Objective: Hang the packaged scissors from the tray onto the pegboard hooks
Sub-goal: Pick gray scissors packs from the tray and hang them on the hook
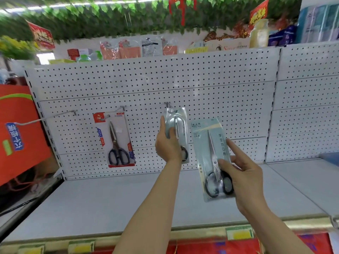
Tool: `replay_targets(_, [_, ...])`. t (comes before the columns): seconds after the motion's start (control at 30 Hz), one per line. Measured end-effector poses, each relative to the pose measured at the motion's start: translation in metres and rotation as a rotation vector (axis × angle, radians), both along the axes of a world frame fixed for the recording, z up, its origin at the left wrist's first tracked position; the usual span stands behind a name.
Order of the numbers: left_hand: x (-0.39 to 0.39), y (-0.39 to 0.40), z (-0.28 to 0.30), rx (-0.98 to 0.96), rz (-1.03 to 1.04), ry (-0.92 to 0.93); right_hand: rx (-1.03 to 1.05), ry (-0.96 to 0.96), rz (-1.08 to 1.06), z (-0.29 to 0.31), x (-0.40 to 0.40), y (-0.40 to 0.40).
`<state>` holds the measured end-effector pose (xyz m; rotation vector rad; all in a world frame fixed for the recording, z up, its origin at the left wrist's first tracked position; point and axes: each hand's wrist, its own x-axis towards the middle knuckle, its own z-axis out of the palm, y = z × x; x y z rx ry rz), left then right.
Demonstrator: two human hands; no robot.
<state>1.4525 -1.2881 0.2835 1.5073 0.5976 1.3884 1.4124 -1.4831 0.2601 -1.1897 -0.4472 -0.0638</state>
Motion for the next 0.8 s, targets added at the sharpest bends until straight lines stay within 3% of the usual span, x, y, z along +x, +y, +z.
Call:
replay_targets(0.23, [0.004,0.018,-0.003,0.060,0.041,0.030,-0.005,0.001,-0.009,0.011,0.005,0.025])
replay_targets(0.47, [0.006,0.022,-0.003,-0.115,-0.126,-0.013,0.027,0.010,-0.010,0.019,0.005,0.066])
replay_targets(0.8, [0.003,0.039,0.001,-0.172,-0.274,-0.024,0.053,0.002,-0.048,0.033,0.019,0.107])
